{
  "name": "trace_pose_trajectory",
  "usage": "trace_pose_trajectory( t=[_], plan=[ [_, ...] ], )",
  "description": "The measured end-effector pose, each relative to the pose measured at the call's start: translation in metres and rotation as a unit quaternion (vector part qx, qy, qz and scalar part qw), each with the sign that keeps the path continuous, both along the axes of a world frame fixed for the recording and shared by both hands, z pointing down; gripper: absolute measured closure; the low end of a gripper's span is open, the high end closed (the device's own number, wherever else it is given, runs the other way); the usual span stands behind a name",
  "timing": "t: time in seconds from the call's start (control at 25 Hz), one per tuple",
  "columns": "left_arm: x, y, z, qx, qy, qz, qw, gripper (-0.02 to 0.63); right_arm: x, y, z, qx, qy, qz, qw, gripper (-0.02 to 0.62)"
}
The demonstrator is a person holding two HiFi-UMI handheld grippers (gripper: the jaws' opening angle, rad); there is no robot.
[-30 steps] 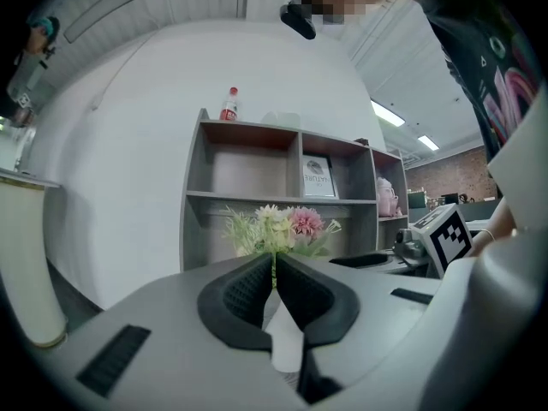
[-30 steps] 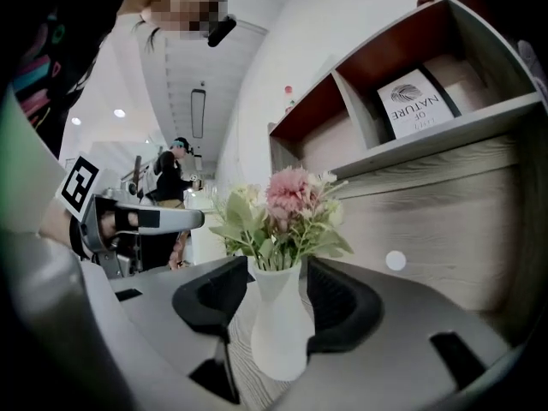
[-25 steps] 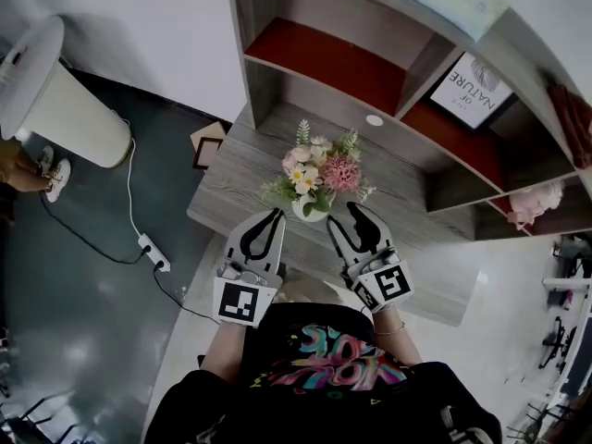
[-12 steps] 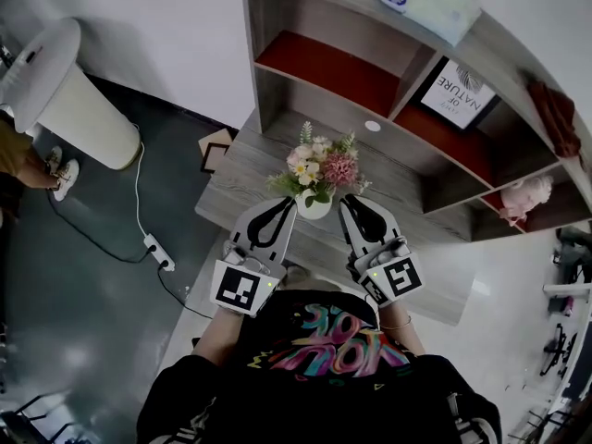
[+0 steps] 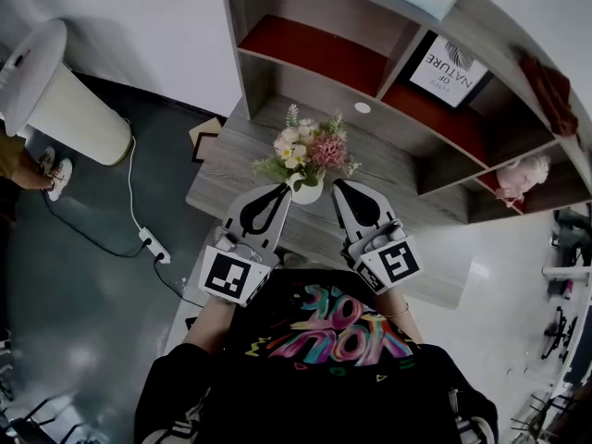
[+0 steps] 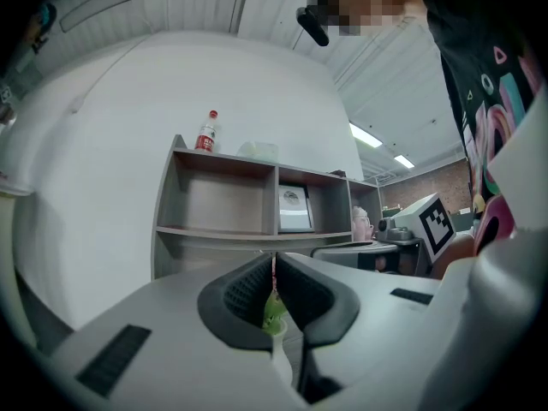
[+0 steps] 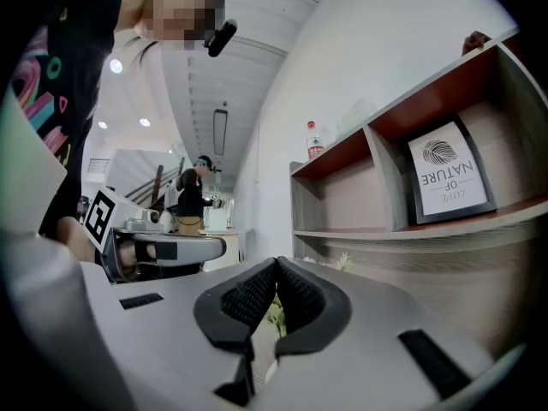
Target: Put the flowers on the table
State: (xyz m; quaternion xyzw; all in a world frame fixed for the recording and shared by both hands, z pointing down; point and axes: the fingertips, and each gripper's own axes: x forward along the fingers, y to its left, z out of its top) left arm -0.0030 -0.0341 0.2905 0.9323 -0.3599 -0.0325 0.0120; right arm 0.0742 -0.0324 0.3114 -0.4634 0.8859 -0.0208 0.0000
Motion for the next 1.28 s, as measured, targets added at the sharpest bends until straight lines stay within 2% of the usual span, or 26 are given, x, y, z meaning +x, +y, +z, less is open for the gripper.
trace_pose_trajectory(
  t=[0.12,0.2,0.64,0.8,1.0,1.28],
  plan=[
    [0.0,0.001,0.013,-0.015,-0.032,0.012,0.9993,0.574,0.003,-0.002,0.004,-0.009,-0.008,0.002,1.0,0.578],
    [0.0,0.0,0.019,-0.024,-0.039,0.015,0.9988,0.574,0.006,-0.004,0.006,-0.012,-0.01,0.007,1.0,0.578],
    [-0.005,-0.012,0.01,-0.014,-0.001,0.001,0.9999,0.574,0.008,-0.013,0.009,-0.015,-0.013,0.015,1.0,0.578],
    [-0.009,-0.013,0.019,-0.023,-0.024,0.005,0.9995,0.574,0.008,-0.016,0.006,-0.011,-0.011,0.016,1.0,0.578],
    [-0.01,-0.016,0.009,-0.011,-0.005,0.005,0.9999,0.574,0.007,-0.017,0.003,-0.008,-0.011,0.015,1.0,0.578],
    [-0.01,-0.012,0.012,-0.011,-0.013,0.015,0.9997,0.574,0.007,-0.012,0.003,-0.004,-0.011,0.019,1.0,0.578]
  ],
)
